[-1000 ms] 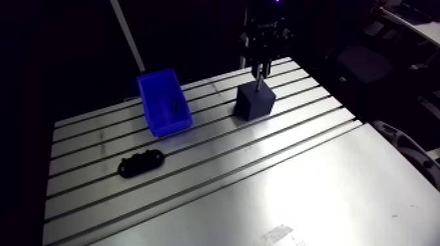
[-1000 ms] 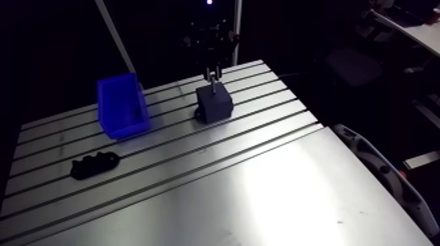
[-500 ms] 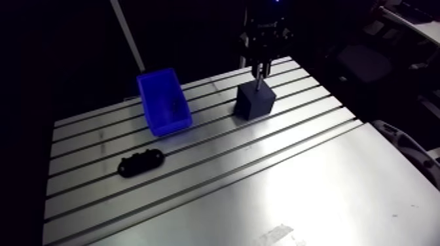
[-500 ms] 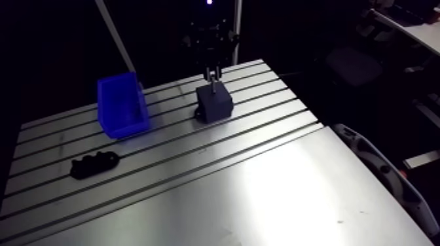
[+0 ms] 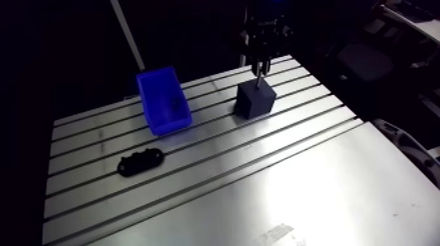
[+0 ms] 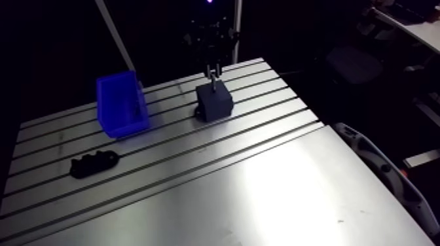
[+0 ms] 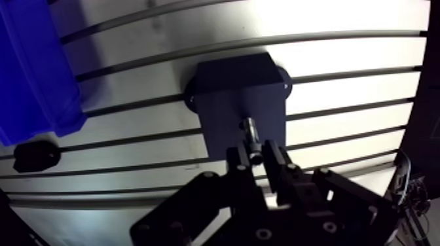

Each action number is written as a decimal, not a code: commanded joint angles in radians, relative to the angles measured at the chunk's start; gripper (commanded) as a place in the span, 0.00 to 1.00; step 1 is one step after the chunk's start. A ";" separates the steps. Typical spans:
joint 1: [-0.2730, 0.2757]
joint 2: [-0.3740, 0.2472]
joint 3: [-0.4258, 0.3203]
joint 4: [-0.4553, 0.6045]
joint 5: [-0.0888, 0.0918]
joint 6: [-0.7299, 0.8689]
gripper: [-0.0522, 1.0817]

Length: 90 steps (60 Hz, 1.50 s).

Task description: Pick up the M10 bolt and insert it into the hole until fully seated.

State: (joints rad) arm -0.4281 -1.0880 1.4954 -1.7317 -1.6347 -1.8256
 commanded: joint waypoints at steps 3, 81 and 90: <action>0.000 0.001 0.001 -0.007 0.002 -0.001 1.00; 0.000 -0.006 -0.002 0.022 -0.006 -0.001 1.00; 0.000 -0.005 0.001 0.019 -0.006 -0.001 1.00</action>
State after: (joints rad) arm -0.4282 -1.0938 1.4924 -1.7115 -1.6392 -1.8262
